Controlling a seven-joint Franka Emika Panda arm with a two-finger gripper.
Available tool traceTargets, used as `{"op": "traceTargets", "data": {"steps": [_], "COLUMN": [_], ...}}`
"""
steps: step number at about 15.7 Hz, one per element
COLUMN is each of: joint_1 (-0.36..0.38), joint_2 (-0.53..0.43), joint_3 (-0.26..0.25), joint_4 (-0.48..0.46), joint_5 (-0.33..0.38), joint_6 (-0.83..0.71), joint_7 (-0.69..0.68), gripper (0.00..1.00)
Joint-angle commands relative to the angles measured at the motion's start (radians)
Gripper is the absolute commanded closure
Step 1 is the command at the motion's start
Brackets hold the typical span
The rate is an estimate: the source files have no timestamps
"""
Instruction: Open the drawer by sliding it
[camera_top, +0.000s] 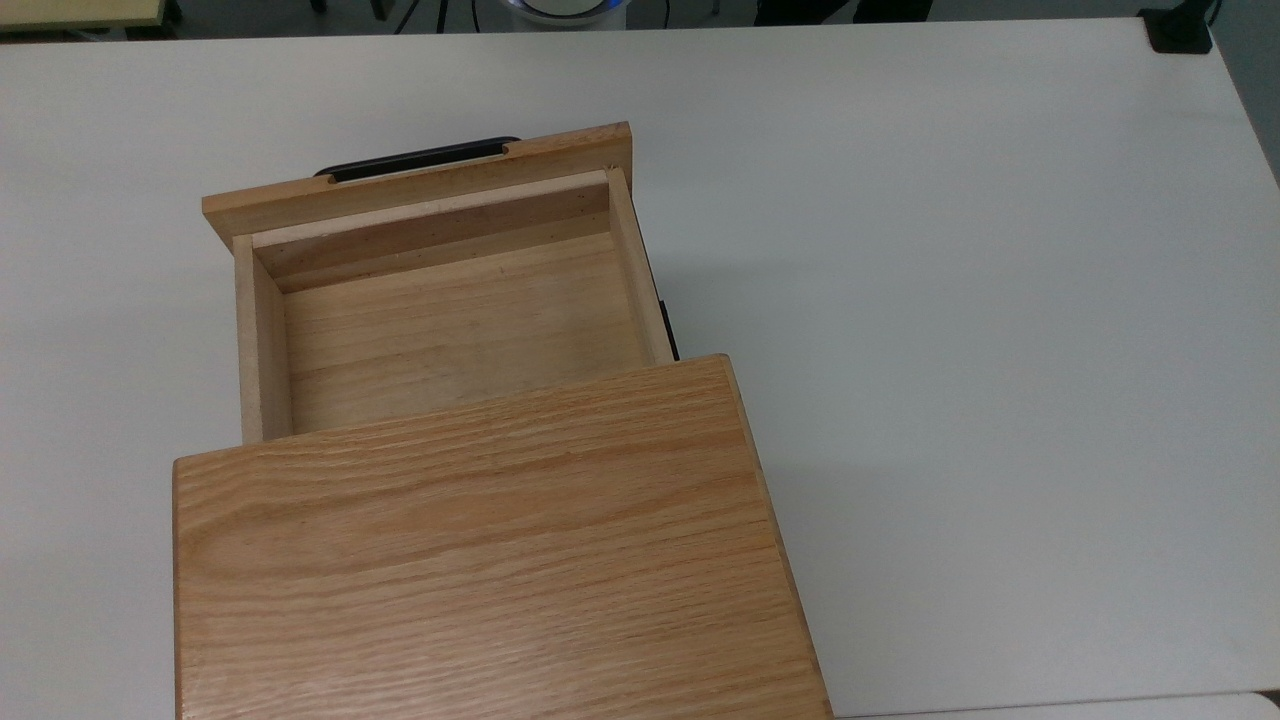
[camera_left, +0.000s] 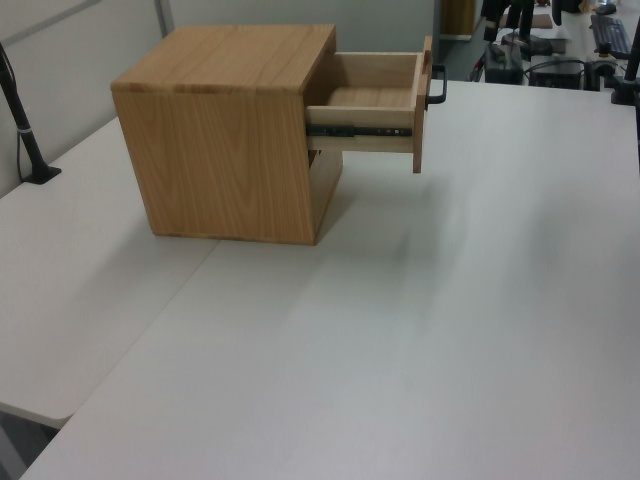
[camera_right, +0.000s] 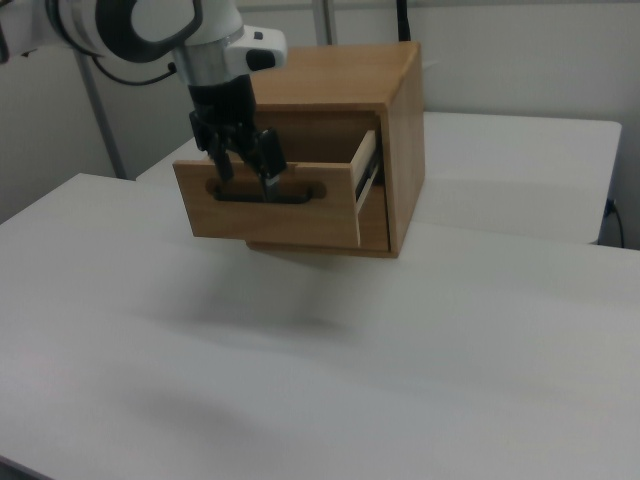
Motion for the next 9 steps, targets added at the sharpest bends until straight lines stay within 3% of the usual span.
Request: {"op": "traceTargets", "data": {"steps": [1,9], "joint_1": [0.085,0.145], "joint_2": [-0.033,0.052], "joint_3": [-0.042,-0.042], "joint_4": [-0.069,0.0], "joint_5": [-0.036,-0.039], "joint_6": [0.042,0.042], "joint_7": [-0.009,0.089], "gripper": [0.0,0.0]}}
